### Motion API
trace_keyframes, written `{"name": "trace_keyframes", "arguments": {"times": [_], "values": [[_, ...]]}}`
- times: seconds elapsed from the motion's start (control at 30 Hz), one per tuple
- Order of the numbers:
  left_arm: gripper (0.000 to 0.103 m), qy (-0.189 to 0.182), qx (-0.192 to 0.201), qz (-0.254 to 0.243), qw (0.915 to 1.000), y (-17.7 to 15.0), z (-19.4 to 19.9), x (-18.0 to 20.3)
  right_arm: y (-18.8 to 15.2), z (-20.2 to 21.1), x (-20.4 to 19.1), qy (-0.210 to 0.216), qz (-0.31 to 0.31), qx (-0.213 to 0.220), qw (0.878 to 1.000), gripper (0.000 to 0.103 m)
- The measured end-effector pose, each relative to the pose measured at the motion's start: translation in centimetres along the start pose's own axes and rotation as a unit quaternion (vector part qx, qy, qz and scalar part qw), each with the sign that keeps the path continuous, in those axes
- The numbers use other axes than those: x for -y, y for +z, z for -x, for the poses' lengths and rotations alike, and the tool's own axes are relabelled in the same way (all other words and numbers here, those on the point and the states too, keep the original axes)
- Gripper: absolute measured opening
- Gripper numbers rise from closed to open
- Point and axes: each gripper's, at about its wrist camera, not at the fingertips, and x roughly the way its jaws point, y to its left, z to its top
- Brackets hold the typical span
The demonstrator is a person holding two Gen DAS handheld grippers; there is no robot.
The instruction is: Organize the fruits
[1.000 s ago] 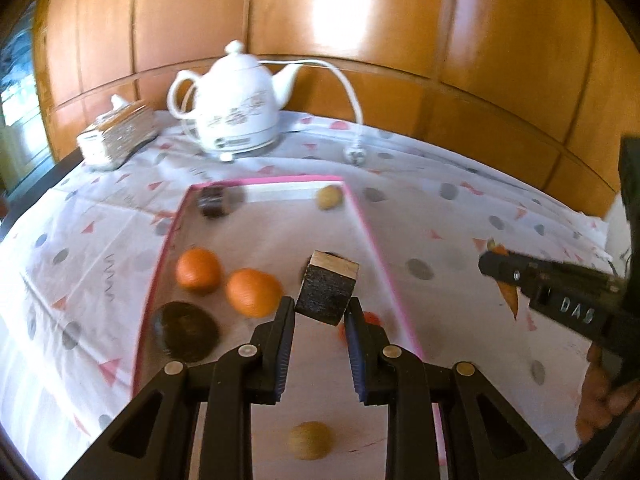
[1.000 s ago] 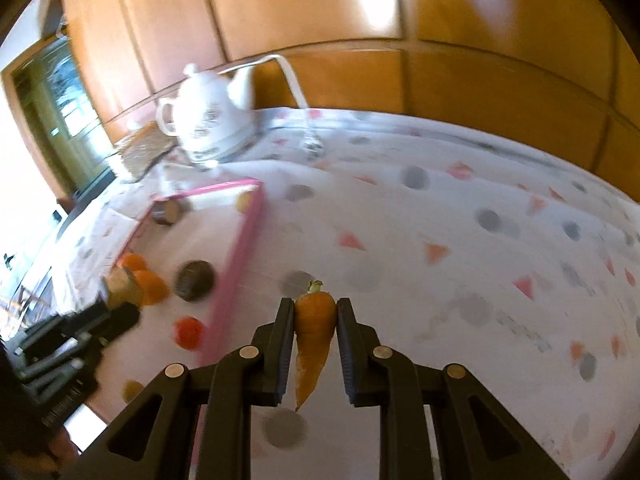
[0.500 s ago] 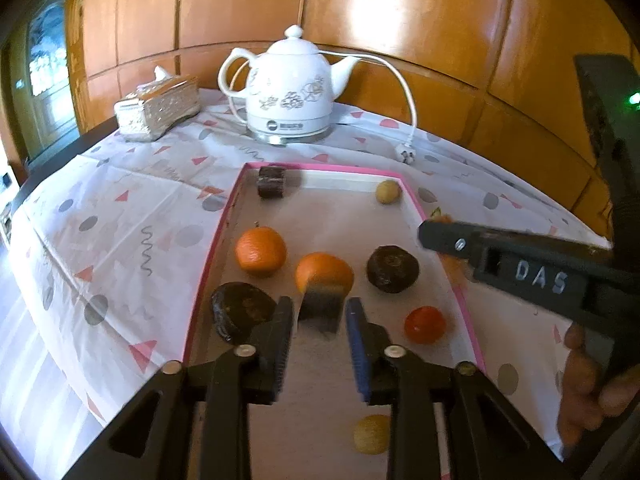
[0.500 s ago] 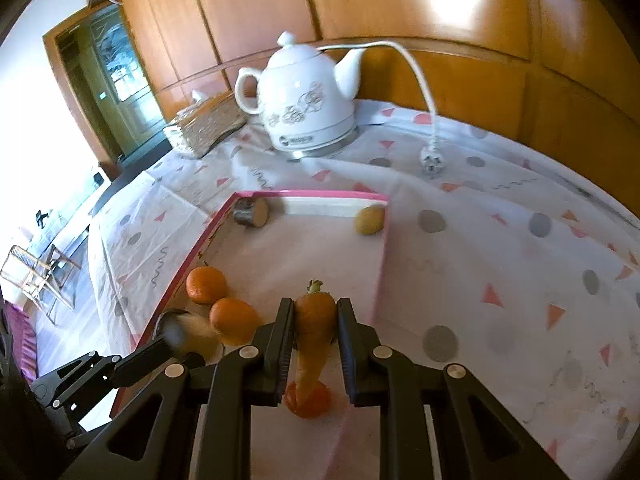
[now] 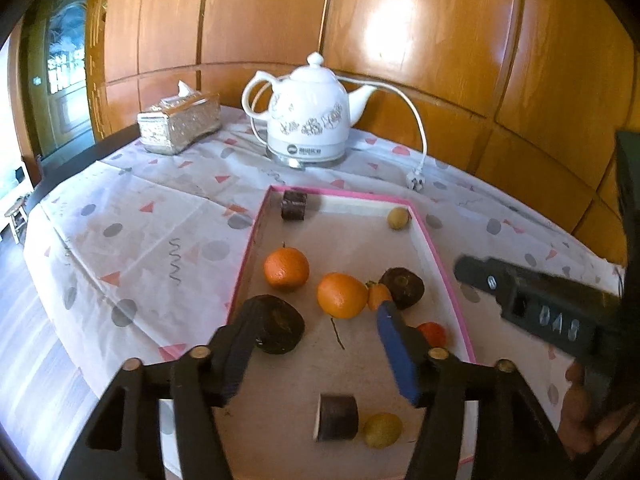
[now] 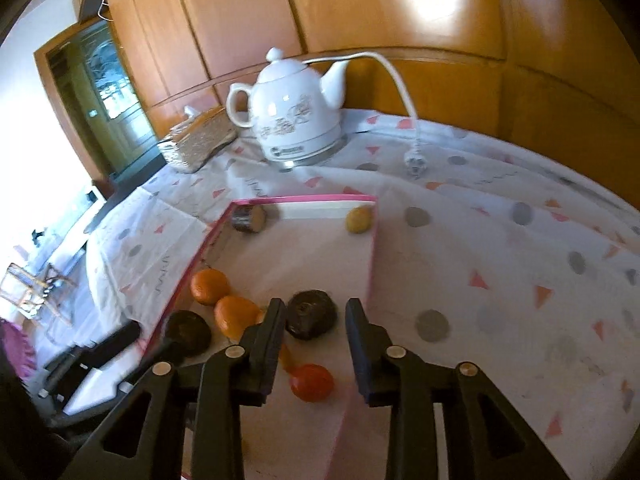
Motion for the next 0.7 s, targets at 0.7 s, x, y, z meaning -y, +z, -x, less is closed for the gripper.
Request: {"name": "trace_keyframes", "arguments": {"times": [0.7], "values": [[0.103, 0.043, 0.05, -0.01, 0.9978, -1.0, 4.9, 0.8, -6.3, 3.7, -0.7, -0.076, -0.001, 0.017, 0.997, 0.035]]}}
